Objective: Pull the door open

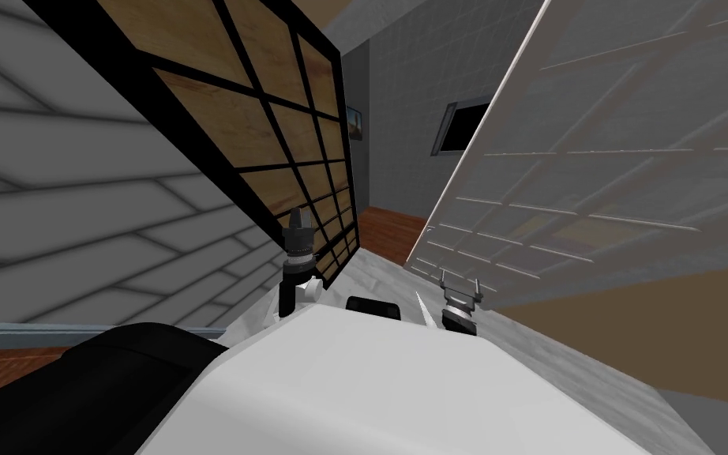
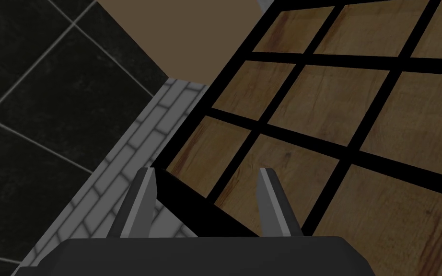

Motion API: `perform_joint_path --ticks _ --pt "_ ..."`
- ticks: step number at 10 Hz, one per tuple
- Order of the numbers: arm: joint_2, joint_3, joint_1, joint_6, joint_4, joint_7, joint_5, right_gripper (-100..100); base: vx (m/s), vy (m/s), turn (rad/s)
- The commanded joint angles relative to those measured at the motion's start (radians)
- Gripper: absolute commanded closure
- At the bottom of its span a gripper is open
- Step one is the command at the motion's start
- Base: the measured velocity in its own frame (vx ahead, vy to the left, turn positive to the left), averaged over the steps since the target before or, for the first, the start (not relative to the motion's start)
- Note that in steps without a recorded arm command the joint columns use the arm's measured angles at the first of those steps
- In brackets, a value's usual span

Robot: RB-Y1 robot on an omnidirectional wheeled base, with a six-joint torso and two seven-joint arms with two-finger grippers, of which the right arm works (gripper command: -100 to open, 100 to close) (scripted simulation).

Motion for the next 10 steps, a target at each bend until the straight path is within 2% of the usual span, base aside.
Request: perform_joint_path --ticks 1,10 --pt "-0.002 0.003 0.002 -0.016 0.03 -0.035 -0.016 -100 0.107 -0.017 0.113" --pt "-0.015 0.01 0.005 -0.083 0.176 -0.205 -0.105 -100 0.102 -0.016 0.108"
